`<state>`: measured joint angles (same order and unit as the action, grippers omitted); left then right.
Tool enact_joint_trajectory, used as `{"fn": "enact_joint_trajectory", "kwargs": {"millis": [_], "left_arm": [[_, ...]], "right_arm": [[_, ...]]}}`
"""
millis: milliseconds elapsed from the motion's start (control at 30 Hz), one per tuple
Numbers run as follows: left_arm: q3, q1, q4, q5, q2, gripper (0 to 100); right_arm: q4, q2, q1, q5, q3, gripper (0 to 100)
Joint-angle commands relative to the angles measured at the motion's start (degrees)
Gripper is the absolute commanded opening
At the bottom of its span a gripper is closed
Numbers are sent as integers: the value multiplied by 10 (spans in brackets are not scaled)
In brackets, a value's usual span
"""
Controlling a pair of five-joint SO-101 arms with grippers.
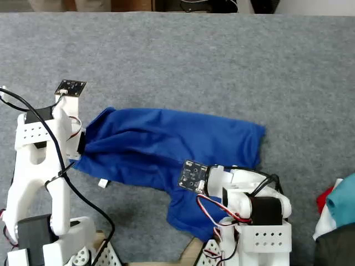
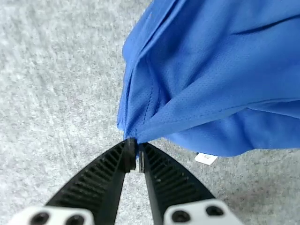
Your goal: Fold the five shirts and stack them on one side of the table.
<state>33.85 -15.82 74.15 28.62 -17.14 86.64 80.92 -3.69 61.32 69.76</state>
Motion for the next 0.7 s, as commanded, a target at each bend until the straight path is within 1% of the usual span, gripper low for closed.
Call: {"fn": "enact_joint_trajectory", "kwargs": {"millis": [0,100,133,233,300,400,533,600,667], "left_arm": [[-31,-7,5,4,-22,19],[-32,-19,5,4,-22,19],[-27,-20,5,4,-21,19],[-25,-10,27,4,-22,39],[-25,4,51,1,-22,96],[-38,13,83,0,-22,189],[-96,13,128,0,-22,201],[-127,15,140,-2,-20,199],[-149,29,140,-30,-17,201]], "right_arm": [[3,7,25,-6,1,7],[4,7,56,-1,-1,11],[4,7,65,8,-2,28],[5,7,90,13,-5,118],[12,7,94,15,-27,172],[45,6,91,17,-94,231],[65,0,89,14,-165,242],[64,-26,64,3,-175,242],[46,-80,17,-47,-180,242]]}}
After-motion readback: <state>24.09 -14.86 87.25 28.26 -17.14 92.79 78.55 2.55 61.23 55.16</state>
